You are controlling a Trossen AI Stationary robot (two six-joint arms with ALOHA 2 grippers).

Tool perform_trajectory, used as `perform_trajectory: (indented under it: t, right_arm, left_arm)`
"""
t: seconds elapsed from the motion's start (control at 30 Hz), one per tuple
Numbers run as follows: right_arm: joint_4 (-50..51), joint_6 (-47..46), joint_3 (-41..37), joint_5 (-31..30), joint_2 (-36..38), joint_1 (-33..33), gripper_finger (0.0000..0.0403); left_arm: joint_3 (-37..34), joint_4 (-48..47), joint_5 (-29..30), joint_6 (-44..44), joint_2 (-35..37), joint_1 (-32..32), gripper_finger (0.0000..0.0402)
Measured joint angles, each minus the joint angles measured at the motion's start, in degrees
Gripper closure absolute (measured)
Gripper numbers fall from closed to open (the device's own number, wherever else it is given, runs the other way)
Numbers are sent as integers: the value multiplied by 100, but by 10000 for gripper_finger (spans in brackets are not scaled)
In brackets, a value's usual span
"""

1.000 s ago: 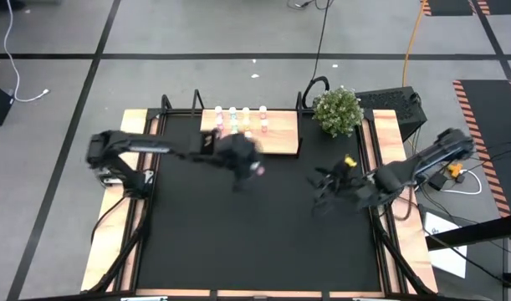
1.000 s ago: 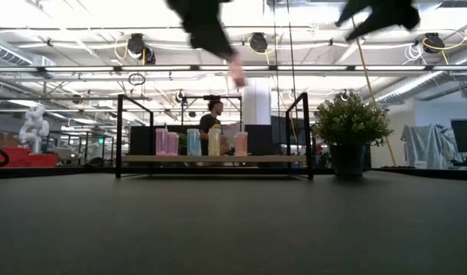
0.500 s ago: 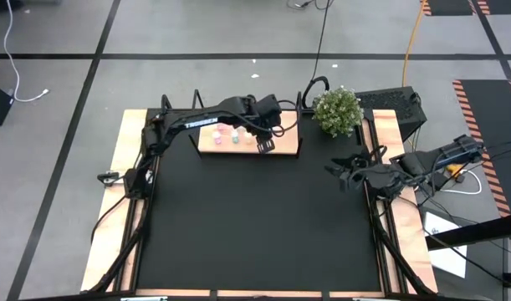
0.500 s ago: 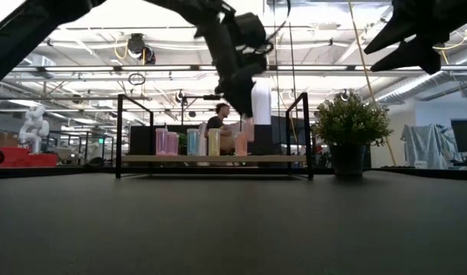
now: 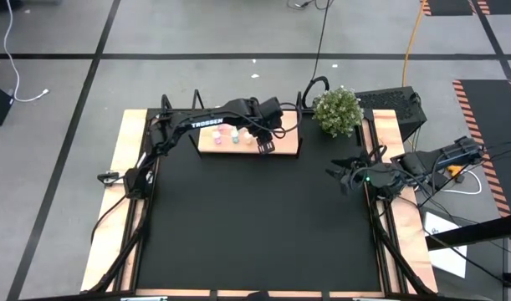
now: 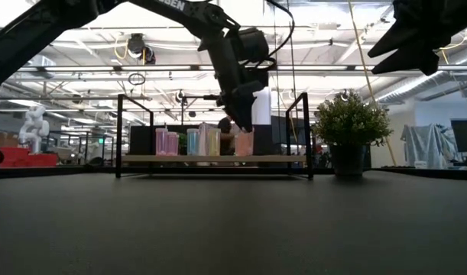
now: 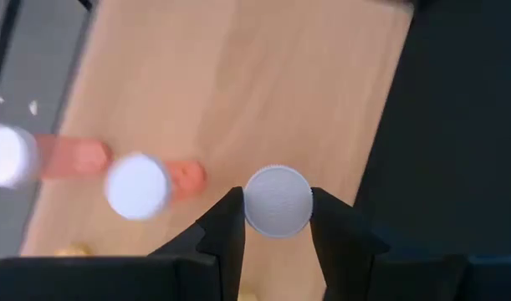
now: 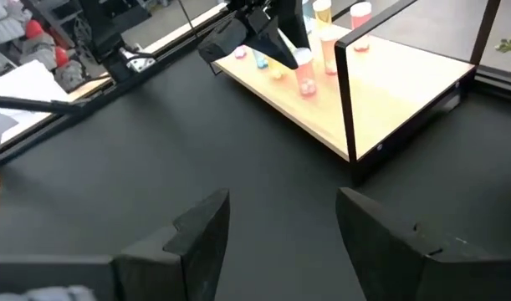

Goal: Pick and place medicine bottles onto shelf by color
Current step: Put the red medicine bottle on the shelf aligned with the other red medicine bottle, then return to Home Position

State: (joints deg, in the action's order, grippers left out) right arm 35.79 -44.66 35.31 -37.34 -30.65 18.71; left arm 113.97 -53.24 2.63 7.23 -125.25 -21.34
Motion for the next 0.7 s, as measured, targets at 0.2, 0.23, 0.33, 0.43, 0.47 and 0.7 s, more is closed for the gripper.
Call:
perform_trajectory:
  t: [0.2, 0.23, 0.33, 0.43, 0.47, 0.7]
  right_arm:
    - [105, 223, 0, 17, 56, 1, 190]
    - [125, 229, 0, 17, 69, 1, 190]
    - [131, 207, 0, 20, 117, 1, 190]
    - [130, 203, 0, 44, 173, 1, 190]
    - [131, 194, 0, 87, 184, 1, 190]
    - [126, 9, 0, 398, 219, 1, 190]
  left_arm:
    - [-17, -18, 2, 253, -72, 4, 277]
    - [-19, -54, 4, 257, -82, 4, 277]
    - [-20, -20, 10, 227, -94, 7, 277]
    - [-20, -24, 18, 167, -99, 5, 271]
    - [-20, -28, 37, 149, -99, 7, 264]
    - [-44, -160, 41, -90, -95, 9, 180]
